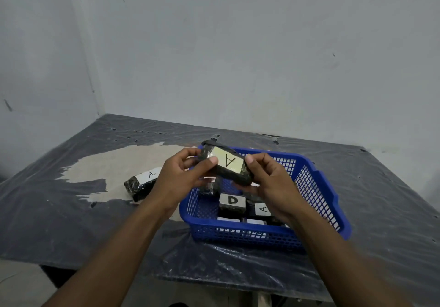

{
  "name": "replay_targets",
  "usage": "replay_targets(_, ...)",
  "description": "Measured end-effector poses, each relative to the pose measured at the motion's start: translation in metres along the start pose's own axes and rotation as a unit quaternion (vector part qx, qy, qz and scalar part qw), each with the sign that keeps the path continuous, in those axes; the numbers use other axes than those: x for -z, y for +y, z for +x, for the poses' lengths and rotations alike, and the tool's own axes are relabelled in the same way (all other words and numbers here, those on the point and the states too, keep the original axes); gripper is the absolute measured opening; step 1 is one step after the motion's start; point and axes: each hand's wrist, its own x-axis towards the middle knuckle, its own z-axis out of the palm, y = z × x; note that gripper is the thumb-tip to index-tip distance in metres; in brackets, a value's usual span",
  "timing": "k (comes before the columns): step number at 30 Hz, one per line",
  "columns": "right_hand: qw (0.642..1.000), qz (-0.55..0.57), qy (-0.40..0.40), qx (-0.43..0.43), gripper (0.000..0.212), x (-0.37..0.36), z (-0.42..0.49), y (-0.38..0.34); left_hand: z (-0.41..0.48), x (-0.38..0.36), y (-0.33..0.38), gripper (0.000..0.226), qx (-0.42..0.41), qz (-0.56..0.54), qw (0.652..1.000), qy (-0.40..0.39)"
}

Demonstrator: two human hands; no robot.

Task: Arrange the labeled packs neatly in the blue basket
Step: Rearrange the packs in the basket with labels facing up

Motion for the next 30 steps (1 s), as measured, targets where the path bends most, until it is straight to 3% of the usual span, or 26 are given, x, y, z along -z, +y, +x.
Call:
replay_targets(4, 0.995, -0.064, -0.074, -0.025, 0.021, -0.003, -0.010, 0.002, 0.008, -0.004, 0.003, 0.038, -0.009, -0.054, 0.998, 0.016)
replay_targets(11, 0.973, -0.215, -0.087, 0.019, 0.037, -0.008, -0.001, -0.022, 0.020, 0.001, 0.003, 0.039, -0.033, 0.108, 0.990, -0.084)
replay_targets(13, 0.961, -0.255, -0.103, 0.030, 0.039, -0.011, 0.005, -0.022, 0.022, 0.000, -0.001, 0.040, -0.067, 0.165, 0.982, -0.060)
replay_targets(16, 0.961, -0.261, -0.094, 0.008, 0.037, -0.012, 0.014, -0.018, 0.031, 0.003, -0.013, 0.044, -0.077, 0.232, 0.968, 0.048)
replay_targets(18, 0.942, -0.323, -0.087, -0.016, 0.036, -0.014, 0.020, -0.013, 0.038, 0.007, -0.025, 0.043, -0.013, 0.217, 0.971, 0.097)
replay_targets(21, 0.905, -0.407, -0.103, -0.063, 0.039, -0.020, 0.028, -0.001, 0.045, 0.009, -0.047, 0.045, 0.079, 0.242, 0.964, 0.082)
replay_targets(25, 0.874, -0.459, -0.114, -0.113, 0.043, -0.029, 0.040, 0.014, 0.048, 0.010, -0.056, 0.046, 0.052, 0.290, 0.951, 0.090)
replay_targets(30, 0.820, -0.547, -0.127, -0.115, 0.053, -0.039, 0.046, 0.026, 0.048, 0.009, -0.057, 0.046, 0.032, 0.322, 0.942, 0.085)
